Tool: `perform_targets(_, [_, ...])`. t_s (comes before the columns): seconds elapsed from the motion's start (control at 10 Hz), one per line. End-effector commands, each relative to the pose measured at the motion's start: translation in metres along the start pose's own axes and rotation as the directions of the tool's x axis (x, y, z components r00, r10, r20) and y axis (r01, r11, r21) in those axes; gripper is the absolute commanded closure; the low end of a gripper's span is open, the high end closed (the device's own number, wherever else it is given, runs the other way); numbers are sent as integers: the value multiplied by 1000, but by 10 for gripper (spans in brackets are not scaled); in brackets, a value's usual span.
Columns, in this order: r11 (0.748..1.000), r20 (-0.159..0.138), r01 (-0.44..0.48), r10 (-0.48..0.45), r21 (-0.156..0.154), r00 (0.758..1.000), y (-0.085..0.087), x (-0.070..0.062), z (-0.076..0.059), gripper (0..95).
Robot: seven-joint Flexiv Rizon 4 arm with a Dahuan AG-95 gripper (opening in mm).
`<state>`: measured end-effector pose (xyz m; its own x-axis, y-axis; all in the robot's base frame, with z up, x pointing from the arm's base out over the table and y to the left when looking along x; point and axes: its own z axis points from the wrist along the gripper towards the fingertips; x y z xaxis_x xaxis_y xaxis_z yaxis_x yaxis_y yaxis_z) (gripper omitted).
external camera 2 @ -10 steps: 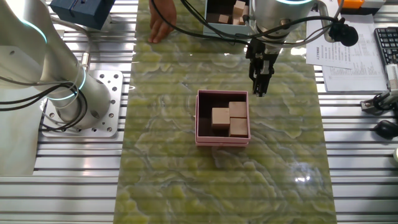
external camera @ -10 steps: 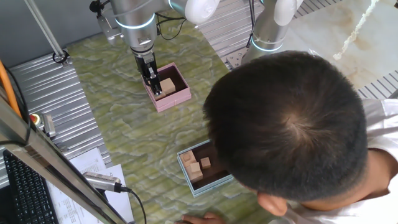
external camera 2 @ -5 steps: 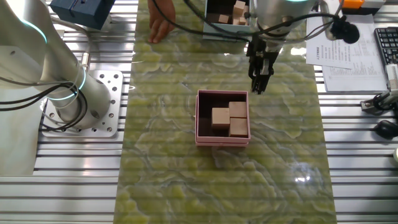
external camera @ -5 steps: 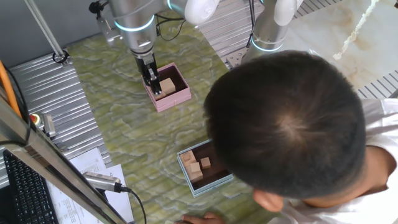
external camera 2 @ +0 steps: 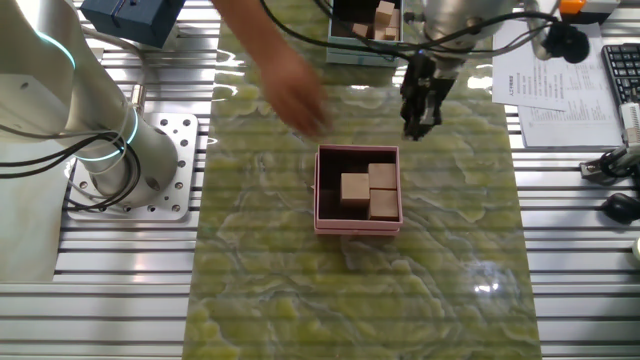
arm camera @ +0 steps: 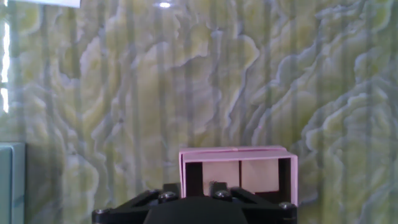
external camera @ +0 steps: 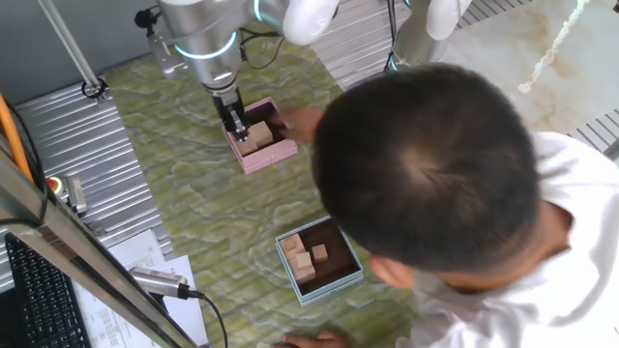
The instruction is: Move an object from one box to another
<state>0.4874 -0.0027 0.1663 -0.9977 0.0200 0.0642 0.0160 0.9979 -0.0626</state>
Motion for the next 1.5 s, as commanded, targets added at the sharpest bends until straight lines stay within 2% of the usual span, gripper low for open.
perform_targets(0.1, [1000, 0, 10, -10, -2, 1000, -2, 6, 3, 950])
perform_targets(0.4, [999, -1, 32, -32, -1, 999, -11, 25, 10, 950])
perform_targets(0.6, [999, 2, 44, -44, -2, 999, -17, 33, 17, 950])
perform_targets(0.8, [999, 9, 42, -42, -3, 999, -18, 35, 25, 950])
perform_targets(1.1, [999, 8, 42, -42, -8, 999, -18, 35, 26, 950])
perform_targets(1.3, [998, 17, 59, -59, -8, 998, -19, 34, 28, 570])
perform_targets(1.5, [995, 39, 94, -94, -8, 995, -19, 33, 29, 190])
